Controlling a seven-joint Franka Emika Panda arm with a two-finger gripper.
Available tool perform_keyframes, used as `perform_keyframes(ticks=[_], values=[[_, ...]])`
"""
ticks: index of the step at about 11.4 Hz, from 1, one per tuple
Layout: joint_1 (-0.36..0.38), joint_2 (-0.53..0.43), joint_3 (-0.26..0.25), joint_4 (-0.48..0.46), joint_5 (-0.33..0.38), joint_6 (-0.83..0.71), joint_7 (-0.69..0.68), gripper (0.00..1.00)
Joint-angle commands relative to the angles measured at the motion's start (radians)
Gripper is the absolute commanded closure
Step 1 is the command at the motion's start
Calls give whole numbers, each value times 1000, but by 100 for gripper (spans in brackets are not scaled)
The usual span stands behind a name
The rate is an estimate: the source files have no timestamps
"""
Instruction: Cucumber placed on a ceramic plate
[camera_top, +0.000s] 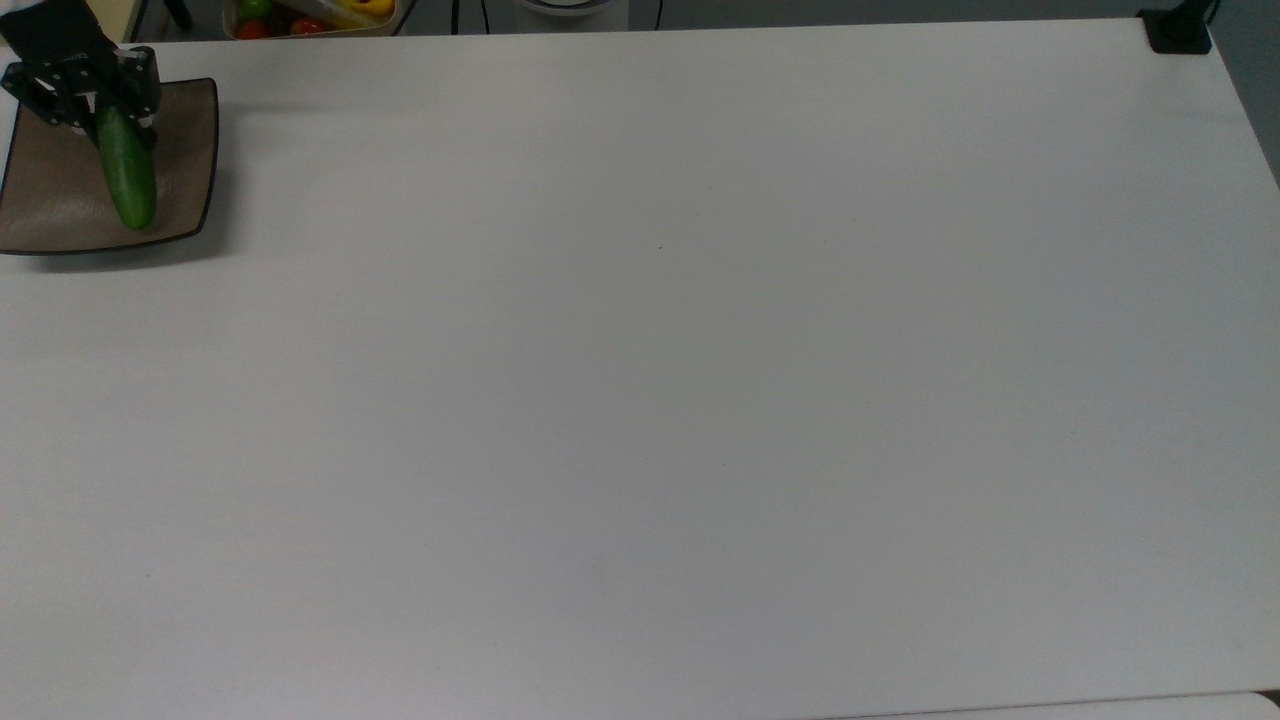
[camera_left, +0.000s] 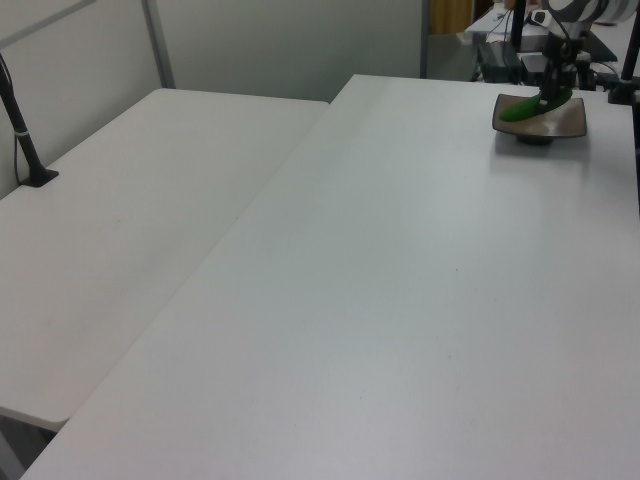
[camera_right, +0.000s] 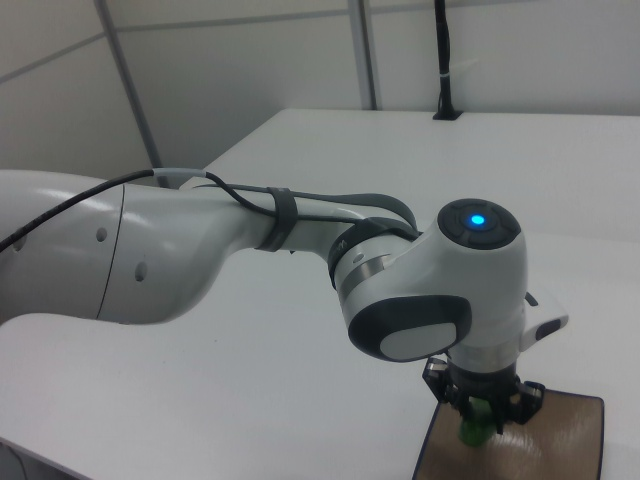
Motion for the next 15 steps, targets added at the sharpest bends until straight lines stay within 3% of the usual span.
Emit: perform_keyframes(ticks=[1, 3, 5, 7, 8, 9, 13, 15], values=[[-6, -15, 1, -23, 21, 15, -30, 59], [-6, -14, 0, -23, 21, 13, -24, 52], [-6, -14, 0, -23, 21, 8, -22, 35], [-6, -14, 0, -23, 21, 8, -22, 25], [-6, -17, 0, -23, 21, 5, -17, 16], [-4, -27, 0, -14, 21, -16, -7, 0], [20, -183, -2, 55, -7, -209, 62, 0], [51, -253, -3, 136, -14, -383, 165, 0]])
